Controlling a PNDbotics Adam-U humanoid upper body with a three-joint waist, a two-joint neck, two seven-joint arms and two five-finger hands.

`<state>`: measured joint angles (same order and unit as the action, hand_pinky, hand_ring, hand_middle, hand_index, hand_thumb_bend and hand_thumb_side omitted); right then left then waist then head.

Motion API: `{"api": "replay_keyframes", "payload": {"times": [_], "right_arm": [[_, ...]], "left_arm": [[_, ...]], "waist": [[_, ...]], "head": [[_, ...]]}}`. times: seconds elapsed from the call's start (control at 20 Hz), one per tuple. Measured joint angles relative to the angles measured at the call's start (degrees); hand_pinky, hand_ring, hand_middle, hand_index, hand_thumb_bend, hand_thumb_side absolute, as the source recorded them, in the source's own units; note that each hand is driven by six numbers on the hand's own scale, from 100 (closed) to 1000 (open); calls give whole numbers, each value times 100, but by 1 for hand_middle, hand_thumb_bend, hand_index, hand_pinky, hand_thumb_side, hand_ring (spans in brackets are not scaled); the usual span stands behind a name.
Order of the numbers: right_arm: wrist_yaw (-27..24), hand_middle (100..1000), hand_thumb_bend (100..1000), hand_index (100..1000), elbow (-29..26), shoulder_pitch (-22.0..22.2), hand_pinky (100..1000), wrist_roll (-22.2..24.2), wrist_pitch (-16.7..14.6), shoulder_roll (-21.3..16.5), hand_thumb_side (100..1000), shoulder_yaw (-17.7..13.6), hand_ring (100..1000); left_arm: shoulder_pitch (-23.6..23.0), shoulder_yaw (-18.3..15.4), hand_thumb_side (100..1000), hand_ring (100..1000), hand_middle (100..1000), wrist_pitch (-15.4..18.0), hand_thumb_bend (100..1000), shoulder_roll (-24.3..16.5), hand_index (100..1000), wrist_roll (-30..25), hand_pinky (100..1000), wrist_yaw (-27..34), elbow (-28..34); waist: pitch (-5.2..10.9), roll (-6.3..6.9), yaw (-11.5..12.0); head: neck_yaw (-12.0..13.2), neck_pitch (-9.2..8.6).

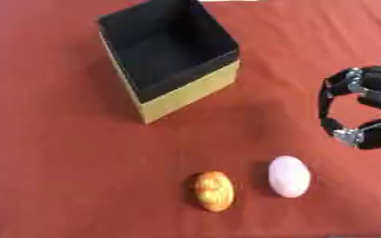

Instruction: Pick up objects on the table and place them in the box.

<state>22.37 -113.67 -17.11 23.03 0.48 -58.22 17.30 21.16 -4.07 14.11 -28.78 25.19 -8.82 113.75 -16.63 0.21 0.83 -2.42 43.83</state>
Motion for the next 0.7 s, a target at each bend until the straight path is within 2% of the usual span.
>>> {"api": "replay_keyframes", "payload": {"times": [0.15,0.2,0.25,0.4,0.6,0.7], "right_arm": [[0,637,100,709,0,3,847,-10,-13,0,100,1,744],[0,648,115,736,0,3,848,-6,-18,0,100,1,747],[1,669,194,790,0,3,851,1,-26,1,100,1,754],[14,694,308,835,0,5,855,66,-83,3,100,3,766],[14,705,329,837,0,6,855,201,-164,4,100,5,769],[14,725,375,876,0,6,859,246,-187,4,100,5,776]], "left_arm": [[0,0,425,928,782,0,100,0,863,-1,626,0,0],[0,0,424,928,782,1,100,0,863,-2,626,0,0],[0,0,423,928,782,2,100,0,863,-3,626,0,0],[0,0,419,928,782,6,100,0,863,-8,626,0,0],[0,0,417,928,782,8,100,0,863,-10,626,0,0],[-1,0,415,928,782,8,100,0,863,-10,626,0,0]], "waist": [[0,1,-1],[0,1,-2],[0,2,-4],[0,3,-5],[0,4,-7],[0,4,-8]], "head": [[0,0],[0,0],[0,0],[0,0],[0,0],[0,0]]}}
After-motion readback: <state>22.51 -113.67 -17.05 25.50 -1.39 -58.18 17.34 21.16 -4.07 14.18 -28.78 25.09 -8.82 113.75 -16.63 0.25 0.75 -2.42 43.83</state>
